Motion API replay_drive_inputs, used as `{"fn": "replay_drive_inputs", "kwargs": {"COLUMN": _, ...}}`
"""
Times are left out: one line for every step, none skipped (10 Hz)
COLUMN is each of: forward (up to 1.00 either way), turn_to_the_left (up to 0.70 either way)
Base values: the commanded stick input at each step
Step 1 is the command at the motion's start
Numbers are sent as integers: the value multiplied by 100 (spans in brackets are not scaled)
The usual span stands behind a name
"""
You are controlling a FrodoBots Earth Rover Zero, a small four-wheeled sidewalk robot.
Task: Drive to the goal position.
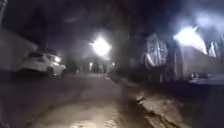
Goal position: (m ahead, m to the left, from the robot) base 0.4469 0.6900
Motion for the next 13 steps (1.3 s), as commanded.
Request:
{"fn": "replay_drive_inputs", "kwargs": {"forward": 50, "turn_to_the_left": 0}}
{"fn": "replay_drive_inputs", "kwargs": {"forward": 50, "turn_to_the_left": 0}}
{"fn": "replay_drive_inputs", "kwargs": {"forward": 50, "turn_to_the_left": 0}}
{"fn": "replay_drive_inputs", "kwargs": {"forward": 50, "turn_to_the_left": 0}}
{"fn": "replay_drive_inputs", "kwargs": {"forward": 50, "turn_to_the_left": 0}}
{"fn": "replay_drive_inputs", "kwargs": {"forward": 50, "turn_to_the_left": 0}}
{"fn": "replay_drive_inputs", "kwargs": {"forward": 50, "turn_to_the_left": 0}}
{"fn": "replay_drive_inputs", "kwargs": {"forward": 50, "turn_to_the_left": 0}}
{"fn": "replay_drive_inputs", "kwargs": {"forward": 50, "turn_to_the_left": 0}}
{"fn": "replay_drive_inputs", "kwargs": {"forward": 50, "turn_to_the_left": 0}}
{"fn": "replay_drive_inputs", "kwargs": {"forward": 50, "turn_to_the_left": 0}}
{"fn": "replay_drive_inputs", "kwargs": {"forward": 50, "turn_to_the_left": 0}}
{"fn": "replay_drive_inputs", "kwargs": {"forward": 50, "turn_to_the_left": 0}}
